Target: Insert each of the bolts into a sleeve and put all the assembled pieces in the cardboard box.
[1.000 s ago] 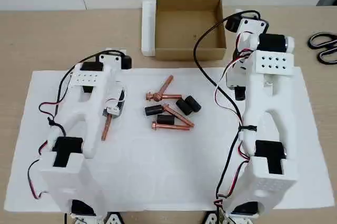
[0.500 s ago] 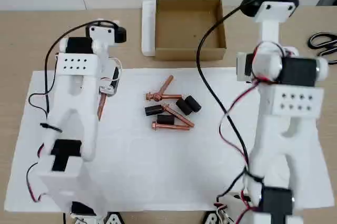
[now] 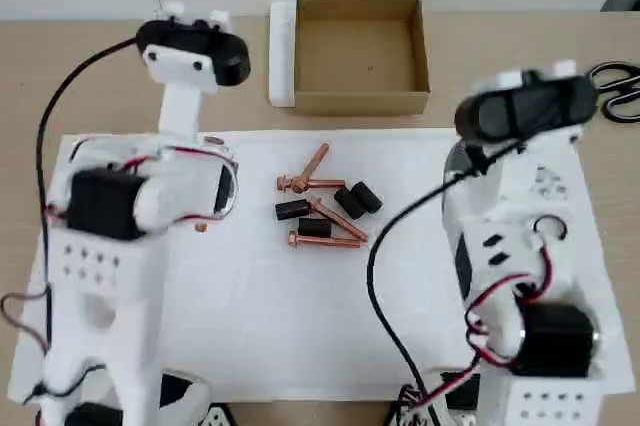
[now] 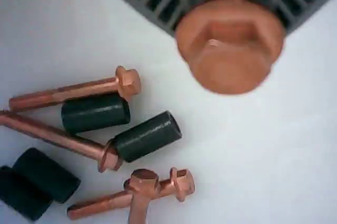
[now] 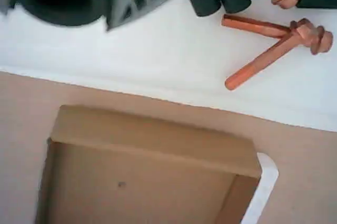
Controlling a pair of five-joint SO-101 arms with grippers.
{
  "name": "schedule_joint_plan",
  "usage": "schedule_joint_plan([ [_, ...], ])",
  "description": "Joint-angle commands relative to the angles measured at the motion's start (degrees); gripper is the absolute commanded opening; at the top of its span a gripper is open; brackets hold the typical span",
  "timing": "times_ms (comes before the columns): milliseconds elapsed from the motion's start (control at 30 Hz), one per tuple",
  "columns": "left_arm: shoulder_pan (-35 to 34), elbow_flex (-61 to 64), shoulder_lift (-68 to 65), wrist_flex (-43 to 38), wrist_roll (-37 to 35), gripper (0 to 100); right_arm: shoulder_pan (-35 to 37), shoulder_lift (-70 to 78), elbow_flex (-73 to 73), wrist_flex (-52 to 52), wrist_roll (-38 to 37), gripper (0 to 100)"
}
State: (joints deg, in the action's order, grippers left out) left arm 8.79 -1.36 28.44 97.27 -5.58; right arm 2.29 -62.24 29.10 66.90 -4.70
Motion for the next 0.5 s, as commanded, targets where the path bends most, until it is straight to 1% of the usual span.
schedule_joint_plan([
  [0, 0.0, 5.05, 7.74, -6.77, -4.48, 1, 0.57, -8.22, 7.91, -5.85, -0.18, 0.4],
  [100, 0.35, 11.12, 12.22, -12.92, -8.97, 1, 2.68, -14.46, 13.27, -9.89, 1.85, 0.4],
  [167, 0.44, 15.16, 15.21, -17.23, -11.25, 1, 3.38, -18.95, 16.44, -9.63, 3.6, 0.4],
  [267, 0.44, 20.97, 19.43, -24.0, -14.07, 1, 3.74, -24.66, 20.31, -9.54, 3.6, 0.4],
  [367, 0.44, 26.33, 22.95, -29.54, -15.65, 1, 3.74, -28.35, 24.44, -9.54, 3.96, 0.4],
  [467, 0.53, 30.99, 26.02, -33.23, -16.26, 1, 3.91, -31.69, 28.66, -10.59, 5.01, 0.5],
])
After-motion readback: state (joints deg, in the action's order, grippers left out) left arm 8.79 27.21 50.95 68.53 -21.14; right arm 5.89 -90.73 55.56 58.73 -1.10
